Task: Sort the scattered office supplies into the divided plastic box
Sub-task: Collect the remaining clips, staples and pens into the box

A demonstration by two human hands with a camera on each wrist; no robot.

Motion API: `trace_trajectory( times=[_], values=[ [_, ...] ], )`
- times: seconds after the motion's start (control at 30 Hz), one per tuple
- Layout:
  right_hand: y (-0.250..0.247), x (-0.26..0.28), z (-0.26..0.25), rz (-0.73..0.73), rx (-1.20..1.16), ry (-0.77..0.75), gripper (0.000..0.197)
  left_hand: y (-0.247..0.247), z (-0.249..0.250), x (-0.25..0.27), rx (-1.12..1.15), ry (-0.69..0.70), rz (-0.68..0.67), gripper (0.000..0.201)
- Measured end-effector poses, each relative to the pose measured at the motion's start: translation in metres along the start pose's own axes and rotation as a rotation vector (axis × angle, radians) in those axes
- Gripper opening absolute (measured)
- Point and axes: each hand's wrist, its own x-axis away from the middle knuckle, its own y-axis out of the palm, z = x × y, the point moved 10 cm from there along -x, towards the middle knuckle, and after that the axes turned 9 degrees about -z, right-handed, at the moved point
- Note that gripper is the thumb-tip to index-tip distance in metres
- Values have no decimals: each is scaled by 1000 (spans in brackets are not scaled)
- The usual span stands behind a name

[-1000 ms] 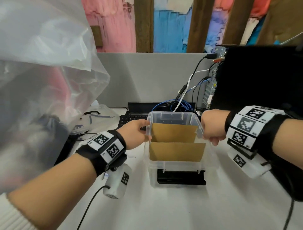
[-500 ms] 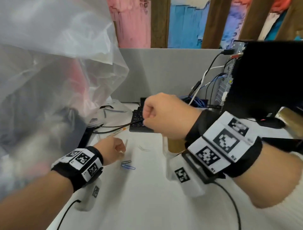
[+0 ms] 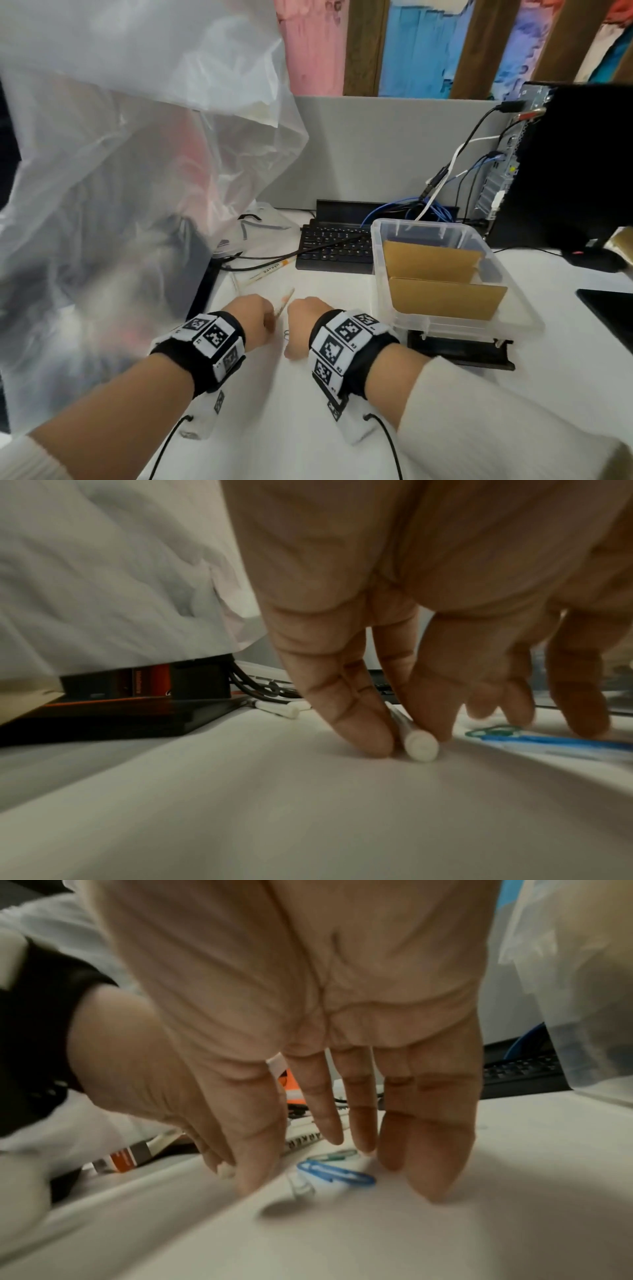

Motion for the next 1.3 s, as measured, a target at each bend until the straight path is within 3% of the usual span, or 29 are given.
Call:
trace_trajectory(
  times=[0.17,0.33,0.5,0.67,1.0,1.07,1.1,1.17,1.23,1.3],
  values=[
    [5,-17,7,19,63,53,62,-9,-21,-3,117,-8,70,27],
    [1,-19,9,75,31,24,14,-5,-28,-15,-11,-72,-27,36],
    [0,-17,14,75,-2,39,30,-1,-17,-23,-127,-41,-53,29],
    [3,-20,21,43,-53,76,29,-1,-14,-25,-175,-52,-72,19],
    [8,-15,33,0,-117,108,34,9,-17,-28,-211,-116,-171,27],
    [10,-12,34,-2,-126,98,26,5,-13,-27,-185,-105,-139,26],
    [11,-10,35,-7,-133,104,12,0,-10,-27,-154,-93,-104,25],
    [14,-8,39,-11,-139,117,18,-13,0,-28,-65,-50,6,21],
    [15,-8,39,-5,-145,116,8,-24,16,-28,14,14,105,16],
    [16,-6,40,14,-156,113,27,-28,37,-29,46,89,139,14]
  ],
)
